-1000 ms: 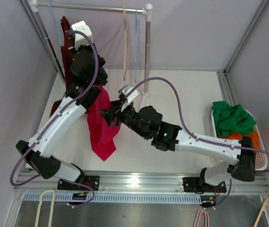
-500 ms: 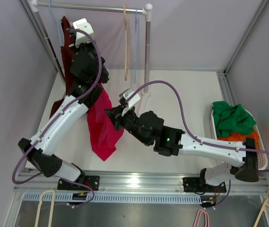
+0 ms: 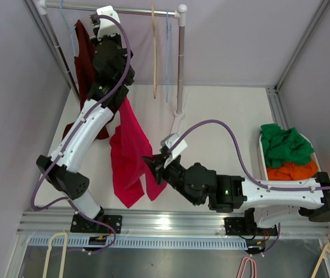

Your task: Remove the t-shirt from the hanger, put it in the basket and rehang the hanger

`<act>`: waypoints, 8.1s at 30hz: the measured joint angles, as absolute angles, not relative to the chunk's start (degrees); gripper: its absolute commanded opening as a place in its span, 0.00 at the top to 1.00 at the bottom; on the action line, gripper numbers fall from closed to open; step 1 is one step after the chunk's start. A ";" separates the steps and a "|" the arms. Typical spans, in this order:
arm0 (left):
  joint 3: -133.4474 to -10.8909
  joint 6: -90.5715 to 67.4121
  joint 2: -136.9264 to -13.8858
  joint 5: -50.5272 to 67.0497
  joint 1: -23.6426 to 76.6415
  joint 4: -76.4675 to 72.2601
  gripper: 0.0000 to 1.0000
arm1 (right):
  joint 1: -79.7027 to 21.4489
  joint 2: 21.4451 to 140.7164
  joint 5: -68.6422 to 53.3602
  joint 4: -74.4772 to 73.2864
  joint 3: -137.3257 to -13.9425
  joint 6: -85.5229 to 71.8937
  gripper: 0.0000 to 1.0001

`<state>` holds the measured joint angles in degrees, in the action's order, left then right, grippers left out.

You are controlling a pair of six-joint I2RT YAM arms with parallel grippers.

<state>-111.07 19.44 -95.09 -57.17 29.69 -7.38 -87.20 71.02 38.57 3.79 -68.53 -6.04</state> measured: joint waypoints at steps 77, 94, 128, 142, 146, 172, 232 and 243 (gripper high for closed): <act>-115.52 -5.32 -86.30 4.89 8.82 13.98 0.99 | -60.90 71.77 26.28 -52.93 -90.96 -26.98 1.00; -123.98 -7.53 -102.41 3.36 12.93 5.15 0.99 | -40.75 66.54 64.23 -46.39 -129.93 -0.93 1.00; -132.77 -7.49 -111.70 3.25 16.19 4.84 0.99 | -53.47 79.22 81.78 -9.85 -132.46 41.74 1.00; -132.77 -7.05 -111.70 3.38 16.51 4.84 0.99 | -6.92 95.77 47.46 -48.45 -145.51 7.27 1.00; -132.77 -6.92 -111.70 3.62 16.62 4.82 0.99 | 4.25 93.73 37.95 -52.34 -135.41 -2.70 1.00; -130.63 -7.03 -111.28 3.01 17.39 3.46 0.99 | 21.63 73.91 31.14 -39.72 -58.74 -35.57 1.00; -128.18 -1.28 -88.12 -16.58 16.86 10.24 0.21 | -0.34 66.30 22.74 -43.22 -86.02 -30.70 0.09; -127.85 -4.56 -95.83 -19.70 5.98 20.99 0.18 | -6.52 67.11 16.43 -42.98 -90.41 -23.73 0.02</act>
